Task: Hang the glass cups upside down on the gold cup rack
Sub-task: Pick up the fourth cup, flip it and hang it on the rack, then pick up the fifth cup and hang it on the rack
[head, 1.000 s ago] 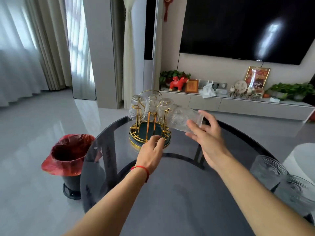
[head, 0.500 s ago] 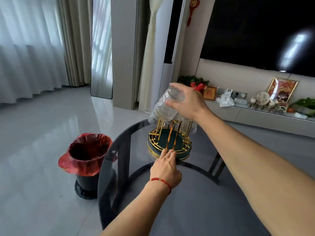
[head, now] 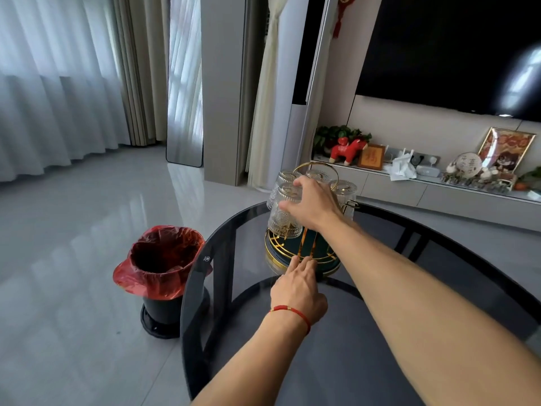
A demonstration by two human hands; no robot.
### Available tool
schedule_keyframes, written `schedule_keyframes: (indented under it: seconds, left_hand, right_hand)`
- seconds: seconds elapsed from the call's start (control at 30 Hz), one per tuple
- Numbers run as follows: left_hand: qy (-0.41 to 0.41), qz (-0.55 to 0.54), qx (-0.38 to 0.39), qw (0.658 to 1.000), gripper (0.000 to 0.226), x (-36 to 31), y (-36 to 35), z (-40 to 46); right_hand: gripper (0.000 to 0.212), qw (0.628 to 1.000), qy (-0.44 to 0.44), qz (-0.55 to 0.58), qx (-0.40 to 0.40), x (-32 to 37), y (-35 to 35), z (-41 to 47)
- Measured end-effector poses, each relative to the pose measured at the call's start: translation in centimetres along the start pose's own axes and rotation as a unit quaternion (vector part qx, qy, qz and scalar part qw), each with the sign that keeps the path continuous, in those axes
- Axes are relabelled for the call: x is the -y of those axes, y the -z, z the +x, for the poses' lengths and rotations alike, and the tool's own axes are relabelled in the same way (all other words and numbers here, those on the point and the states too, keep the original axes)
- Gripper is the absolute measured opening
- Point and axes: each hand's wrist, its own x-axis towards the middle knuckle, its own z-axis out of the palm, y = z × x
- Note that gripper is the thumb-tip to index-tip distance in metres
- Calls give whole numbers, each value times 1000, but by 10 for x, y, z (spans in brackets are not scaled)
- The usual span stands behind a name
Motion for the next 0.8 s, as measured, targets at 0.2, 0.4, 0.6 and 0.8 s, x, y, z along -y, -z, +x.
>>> schedule_keyframes:
  seconds: [0.2, 0.4, 0.6, 0.8]
  left_hand:
    - [-15, 23, 8, 1000, 73, 4, -3, 0]
    - [-30, 64, 28, 997, 84, 6, -5, -4]
    - [-99, 78, 9, 992, 83, -5, -12, -15]
    - [-190, -9, 25, 981, 81, -32, -22, -33]
  right_hand:
    - [72, 996, 31, -63, 46, -2, 0, -11]
    - [68, 993, 96, -64, -32, -35, 14, -60]
    - [44, 979, 88, -166, -77, -122, 57, -168]
    - [45, 954, -41, -271, -121, -197, 104, -258]
